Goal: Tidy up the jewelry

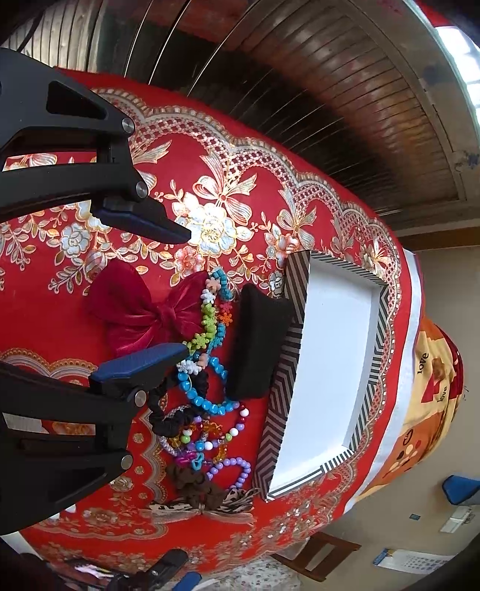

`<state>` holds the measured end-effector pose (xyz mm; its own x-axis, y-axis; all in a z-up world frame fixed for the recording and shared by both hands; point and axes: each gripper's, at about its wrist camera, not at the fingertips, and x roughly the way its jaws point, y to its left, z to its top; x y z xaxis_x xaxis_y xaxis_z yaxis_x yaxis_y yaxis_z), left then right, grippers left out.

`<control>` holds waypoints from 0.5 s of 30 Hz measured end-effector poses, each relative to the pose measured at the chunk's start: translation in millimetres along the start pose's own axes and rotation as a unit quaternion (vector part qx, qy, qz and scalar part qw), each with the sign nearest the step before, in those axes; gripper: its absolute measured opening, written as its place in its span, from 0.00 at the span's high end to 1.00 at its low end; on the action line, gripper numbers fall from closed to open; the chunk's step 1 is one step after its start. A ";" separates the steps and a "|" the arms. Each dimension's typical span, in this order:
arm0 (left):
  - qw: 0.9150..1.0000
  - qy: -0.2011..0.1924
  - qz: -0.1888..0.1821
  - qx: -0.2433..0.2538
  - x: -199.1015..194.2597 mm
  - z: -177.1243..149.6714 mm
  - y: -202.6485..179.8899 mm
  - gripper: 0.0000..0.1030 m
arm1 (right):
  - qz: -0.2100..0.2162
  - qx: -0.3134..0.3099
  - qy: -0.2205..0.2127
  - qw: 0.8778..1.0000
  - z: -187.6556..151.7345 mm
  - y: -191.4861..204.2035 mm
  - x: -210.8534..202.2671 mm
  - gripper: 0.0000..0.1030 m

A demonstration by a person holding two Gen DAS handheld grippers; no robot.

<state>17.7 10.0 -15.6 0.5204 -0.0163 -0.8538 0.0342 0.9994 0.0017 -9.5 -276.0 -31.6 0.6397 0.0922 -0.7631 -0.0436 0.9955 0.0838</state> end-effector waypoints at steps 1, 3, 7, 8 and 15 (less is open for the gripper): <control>1.000 0.000 -0.001 -0.002 -0.5 0.1 0.7 0.46 | 0.000 0.000 0.000 1.000 0.2 0.2 0.3 0.00; 1.000 -0.001 -0.003 -0.003 -1.4 0.2 1.5 0.46 | 0.000 0.002 0.003 1.000 -0.7 0.0 1.0 0.00; 1.000 0.003 -0.012 -0.006 -0.7 1.3 10.2 0.46 | 0.001 0.007 0.006 1.000 -1.6 -1.7 3.0 0.00; 1.000 0.004 -0.014 -0.007 -0.7 0.9 11.2 0.46 | 0.002 0.008 0.006 1.000 -1.5 -1.8 3.2 0.00; 0.999 0.010 -0.028 -0.010 -0.2 2.3 15.0 0.46 | 0.008 0.008 0.007 1.000 -0.5 0.7 7.5 0.00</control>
<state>20.1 25.0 -14.2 0.5007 -0.0725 -0.8626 0.0454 0.9973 -0.0575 -5.1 -274.5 -37.5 0.6277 0.1091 -0.7708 -0.0424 0.9935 0.1060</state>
